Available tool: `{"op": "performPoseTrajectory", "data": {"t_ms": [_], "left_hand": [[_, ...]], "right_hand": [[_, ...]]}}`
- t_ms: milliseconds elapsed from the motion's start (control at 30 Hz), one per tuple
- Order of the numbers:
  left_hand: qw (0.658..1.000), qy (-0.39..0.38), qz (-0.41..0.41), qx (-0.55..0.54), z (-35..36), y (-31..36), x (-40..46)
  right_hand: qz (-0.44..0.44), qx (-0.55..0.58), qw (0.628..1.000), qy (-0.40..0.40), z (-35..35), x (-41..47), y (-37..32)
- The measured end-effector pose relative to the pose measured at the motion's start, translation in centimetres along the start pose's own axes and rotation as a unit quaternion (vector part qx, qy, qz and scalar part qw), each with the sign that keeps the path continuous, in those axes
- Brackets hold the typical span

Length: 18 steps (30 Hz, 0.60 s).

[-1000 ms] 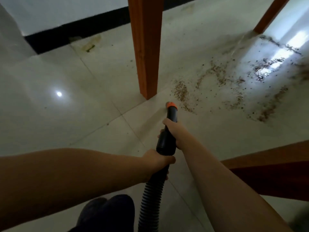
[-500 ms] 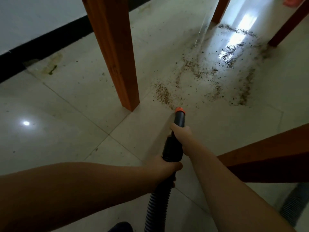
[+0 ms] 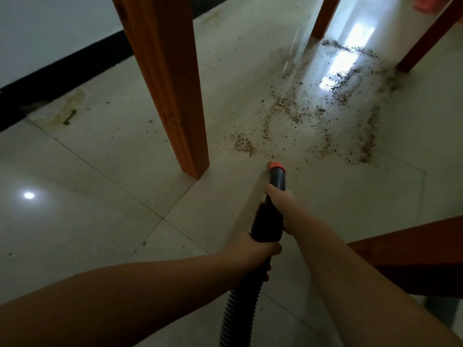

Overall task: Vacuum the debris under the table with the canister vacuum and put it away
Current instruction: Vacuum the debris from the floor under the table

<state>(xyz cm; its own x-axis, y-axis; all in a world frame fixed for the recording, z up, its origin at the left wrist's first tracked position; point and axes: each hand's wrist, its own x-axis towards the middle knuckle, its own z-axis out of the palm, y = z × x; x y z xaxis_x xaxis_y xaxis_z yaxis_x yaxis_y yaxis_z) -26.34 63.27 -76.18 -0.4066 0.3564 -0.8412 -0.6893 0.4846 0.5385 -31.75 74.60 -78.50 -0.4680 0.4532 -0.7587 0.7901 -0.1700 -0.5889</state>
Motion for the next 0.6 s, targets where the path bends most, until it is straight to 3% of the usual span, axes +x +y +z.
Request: {"op": "performPoseTrajectory", "data": {"t_ms": [233, 600], "left_hand": [[0.999, 0.004, 0.017, 0.051, 1.3, 0.9, 1.5], [0.995, 0.094, -0.004, -0.022, -5.1, 0.9, -0.5]], "right_hand": [[0.012, 0.028, 0.999, 0.042, -2.8, 0.0, 0.0], [-0.015, -0.080, 0.991, -0.109, 6.1, -1.0, -4.2]]}}
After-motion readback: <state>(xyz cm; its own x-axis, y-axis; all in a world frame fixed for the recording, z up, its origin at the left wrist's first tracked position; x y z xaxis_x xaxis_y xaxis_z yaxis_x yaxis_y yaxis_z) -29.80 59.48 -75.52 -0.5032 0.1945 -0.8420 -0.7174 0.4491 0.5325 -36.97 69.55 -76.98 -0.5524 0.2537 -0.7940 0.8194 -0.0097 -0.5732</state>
